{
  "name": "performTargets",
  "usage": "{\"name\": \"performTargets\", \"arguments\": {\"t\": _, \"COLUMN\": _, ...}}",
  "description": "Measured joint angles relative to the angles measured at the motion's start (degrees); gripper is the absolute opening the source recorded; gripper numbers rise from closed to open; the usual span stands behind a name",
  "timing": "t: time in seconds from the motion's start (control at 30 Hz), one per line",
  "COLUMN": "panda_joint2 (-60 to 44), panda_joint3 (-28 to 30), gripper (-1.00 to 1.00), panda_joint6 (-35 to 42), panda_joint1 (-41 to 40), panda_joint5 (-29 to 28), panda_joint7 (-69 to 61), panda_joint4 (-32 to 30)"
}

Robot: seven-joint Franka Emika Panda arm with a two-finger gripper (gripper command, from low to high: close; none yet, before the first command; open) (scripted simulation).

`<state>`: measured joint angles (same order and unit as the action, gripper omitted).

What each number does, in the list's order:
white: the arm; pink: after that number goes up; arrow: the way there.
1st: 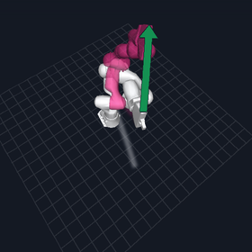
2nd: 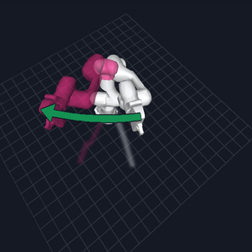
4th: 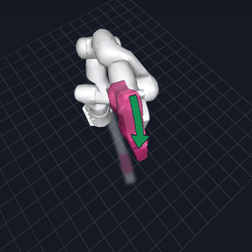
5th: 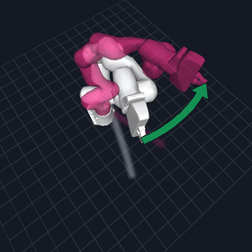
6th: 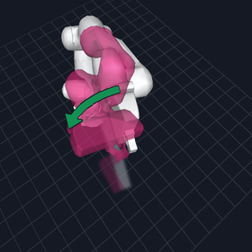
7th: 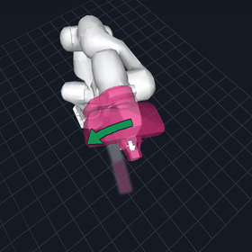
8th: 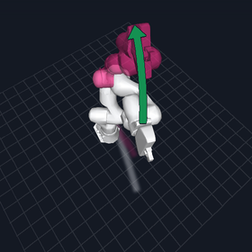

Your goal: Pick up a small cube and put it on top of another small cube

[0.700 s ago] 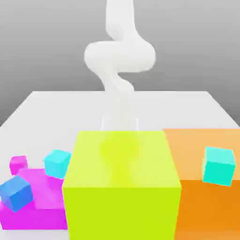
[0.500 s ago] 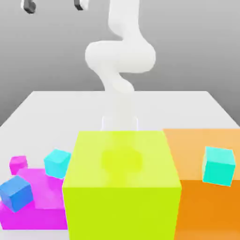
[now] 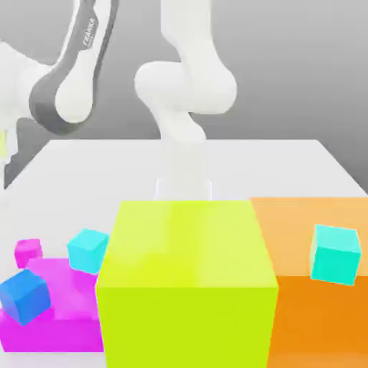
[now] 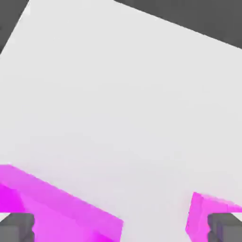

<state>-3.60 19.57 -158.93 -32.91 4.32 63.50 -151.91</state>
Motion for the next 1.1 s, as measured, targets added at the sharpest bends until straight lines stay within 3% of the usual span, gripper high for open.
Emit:
{"name": "performTargets", "arguments": {"t": 0.23, "panda_joint2": -14.87, "panda_joint3": -8.50, "gripper": 0.00, "panda_joint6": -9.87, "panda_joint1": -8.93, "panda_joint5": 13.54, "panda_joint7": -8.28, "panda_joint4": 0.77}}
{"name": "performTargets", "arguments": {"t": 0.27, "panda_joint2": -16.56, "panda_joint3": -10.13, "gripper": -1.00, "panda_joint6": -11.23, "panda_joint1": -10.34, "panda_joint5": 14.63, "panda_joint7": -9.15, "panda_joint4": 1.16}}
{"name": "performTargets", "arguments": {"t": 0.5, "panda_joint2": -16.82, "panda_joint3": -10.48, "gripper": -1.00, "panda_joint6": -11.46, "panda_joint1": -10.67, "panda_joint5": 14.62, "panda_joint7": -9.11, "panda_joint4": 1.21}}
{"name": "performTargets", "arguments": {"t": 0.73, "panda_joint2": -3.58, "panda_joint3": -3.33, "gripper": -1.00, "panda_joint6": -1.64, "panda_joint1": -4.68, "panda_joint5": 2.37, "panda_joint7": 1.03, "panda_joint4": -1.84}}
{"name": "performTargets", "arguments": {"t": 0.9, "panda_joint2": 7.18, "panda_joint3": -7.12, "gripper": -1.00, "panda_joint6": 6.85, "panda_joint1": 0.31, "panda_joint5": -4.19, "panda_joint7": 11.11, "panda_joint4": -3.63}}
{"name": "performTargets", "arguments": {"t": 1.1, "panda_joint2": 19.65, "panda_joint3": -14.02, "gripper": -1.00, "panda_joint6": 17.28, "panda_joint1": 4.30, "panda_joint5": -5.76, "panda_joint7": 19.21, "panda_joint4": -5.65}}
